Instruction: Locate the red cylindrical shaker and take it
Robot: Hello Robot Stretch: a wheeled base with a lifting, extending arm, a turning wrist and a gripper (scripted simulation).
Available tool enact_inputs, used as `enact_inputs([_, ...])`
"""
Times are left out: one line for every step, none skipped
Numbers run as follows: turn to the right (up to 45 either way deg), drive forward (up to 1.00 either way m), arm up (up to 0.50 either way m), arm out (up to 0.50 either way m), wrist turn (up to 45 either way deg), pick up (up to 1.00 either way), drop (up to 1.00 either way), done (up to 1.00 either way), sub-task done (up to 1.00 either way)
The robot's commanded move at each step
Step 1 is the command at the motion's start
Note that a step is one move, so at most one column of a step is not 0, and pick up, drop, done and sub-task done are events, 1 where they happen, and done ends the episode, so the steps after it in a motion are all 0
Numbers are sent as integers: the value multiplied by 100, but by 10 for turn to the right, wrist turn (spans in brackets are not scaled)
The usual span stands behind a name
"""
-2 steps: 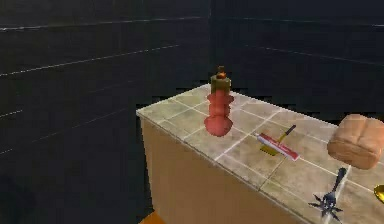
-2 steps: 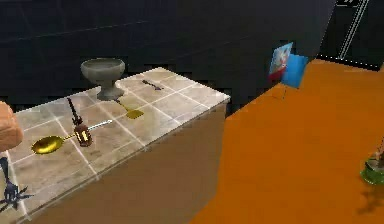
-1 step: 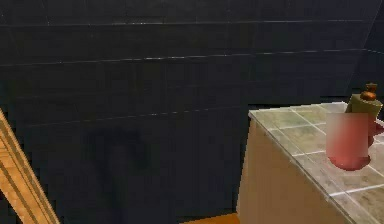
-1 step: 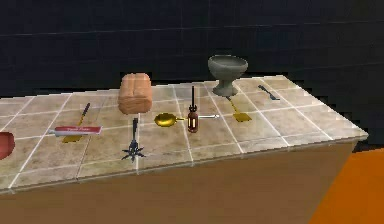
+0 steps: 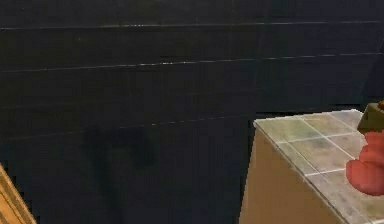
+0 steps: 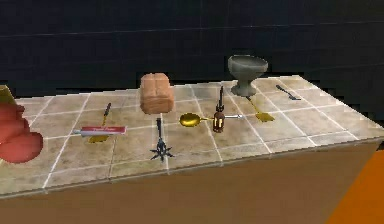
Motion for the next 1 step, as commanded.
enact_inputs([-360,0,0,0,0,0,0,0,0])
